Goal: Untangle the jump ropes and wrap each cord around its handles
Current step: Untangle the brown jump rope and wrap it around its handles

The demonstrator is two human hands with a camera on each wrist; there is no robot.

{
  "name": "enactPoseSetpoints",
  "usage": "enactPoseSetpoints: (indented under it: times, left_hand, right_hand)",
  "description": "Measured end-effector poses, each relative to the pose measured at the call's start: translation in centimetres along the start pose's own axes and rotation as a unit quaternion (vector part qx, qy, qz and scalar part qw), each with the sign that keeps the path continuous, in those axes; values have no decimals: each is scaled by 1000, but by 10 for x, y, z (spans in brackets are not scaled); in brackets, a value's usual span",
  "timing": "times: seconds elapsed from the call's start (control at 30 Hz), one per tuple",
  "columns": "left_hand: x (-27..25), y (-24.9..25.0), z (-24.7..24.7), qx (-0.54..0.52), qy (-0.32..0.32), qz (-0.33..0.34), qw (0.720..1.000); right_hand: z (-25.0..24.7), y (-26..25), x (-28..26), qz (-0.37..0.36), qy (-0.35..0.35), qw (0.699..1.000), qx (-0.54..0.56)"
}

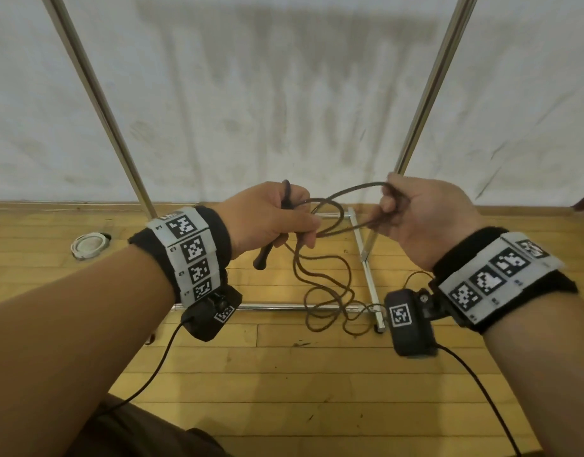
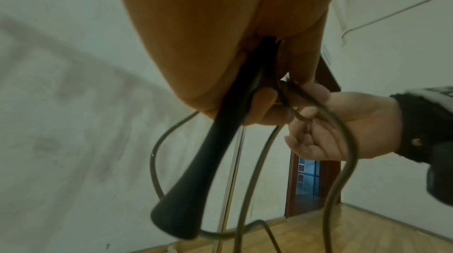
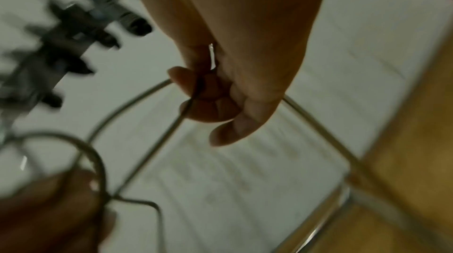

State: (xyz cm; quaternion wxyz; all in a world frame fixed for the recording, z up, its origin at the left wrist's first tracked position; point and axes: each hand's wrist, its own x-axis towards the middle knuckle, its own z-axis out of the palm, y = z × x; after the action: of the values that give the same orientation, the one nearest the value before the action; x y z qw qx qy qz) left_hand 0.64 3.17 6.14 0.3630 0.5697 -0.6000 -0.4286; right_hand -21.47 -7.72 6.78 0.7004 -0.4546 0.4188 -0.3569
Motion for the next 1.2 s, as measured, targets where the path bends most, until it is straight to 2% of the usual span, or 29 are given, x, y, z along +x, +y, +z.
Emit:
enactPoseSetpoints:
  times: [0.03,0.1,0.17,0.2,0.27,0.33,0.37,0.4,0.43,0.47,0.53,0.57,0.6,0.63,0.7,0.73,0.77,0.8,0.87,0.9,0.93,1.03,1.1,1.2]
  left_hand:
    - [0,-1,0,16,-1,-4,1000]
    - [1,-4,2,50,-9,-17,999]
    - [3,-6,4,99,-23,-25,994]
    - [5,-7,6,120,-26,-28,992]
    - [7,-7,8,135,-21,-32,990]
    - [9,-8,9,131,-12,-34,991]
    - [10,-8,9,125,-9,-35,991]
    - [9,-8,9,118,-10,-38,992]
    - [9,-9,8,110,-15,-41,993]
    - [7,-10,6,103,-21,-45,993]
    - [6,-12,2,95,-22,-48,994]
    - [6,-12,0,80,-14,-46,996]
    - [6,-12,-1,55,-5,-40,998]
    - [6,-11,-2,32,5,-31,999]
    - [8,-8,-2,24,20,-13,999]
    - [9,-7,-1,43,27,-9,999]
    - [10,-7,1,70,31,-7,997]
    - [11,-7,3,96,32,-10,995]
    - [12,-8,6,127,29,-19,991]
    - [13,-8,7,130,24,-23,991]
    - [13,-7,8,128,19,-24,991]
    - [11,-4,8,87,13,-22,996]
    - [9,-2,6,65,6,-20,998]
    - [10,-3,3,60,-1,-29,998]
  right_hand:
    - [0,1,-1,-28,-11,994,-104]
    - [1,3,-4,-106,-27,941,-321]
    - [4,1,-8,-194,-35,883,-426]
    - [6,-1,-10,-220,-52,869,-440]
    - [11,-5,-13,-211,-120,842,-482]
    - [17,-5,-15,-192,-178,772,-580]
    - [18,-2,-15,-197,-185,744,-611]
    - [17,0,-14,-209,-173,746,-609]
    - [15,2,-14,-217,-152,780,-567]
    - [11,3,-13,-216,-131,834,-491]
    - [2,2,-6,-179,-96,943,-262]
    - [-2,1,-3,-147,-76,976,-143]
    - [-6,0,0,-114,-48,991,-56]
    - [-9,1,4,-85,-13,996,-14]
    - [-12,8,10,-49,37,996,-70]
    - [-12,13,11,-54,47,985,-154]
    - [-11,16,11,-80,45,961,-262]
    - [-9,17,9,-124,29,920,-372]
    - [1,13,3,-224,-52,814,-534]
    - [7,9,-1,-248,-99,780,-565]
    - [12,6,-4,-252,-142,766,-574]
    - [20,2,-14,-209,-202,771,-567]
    - [23,-2,-19,-217,-188,776,-562]
    - [18,-6,-22,-246,-141,819,-499]
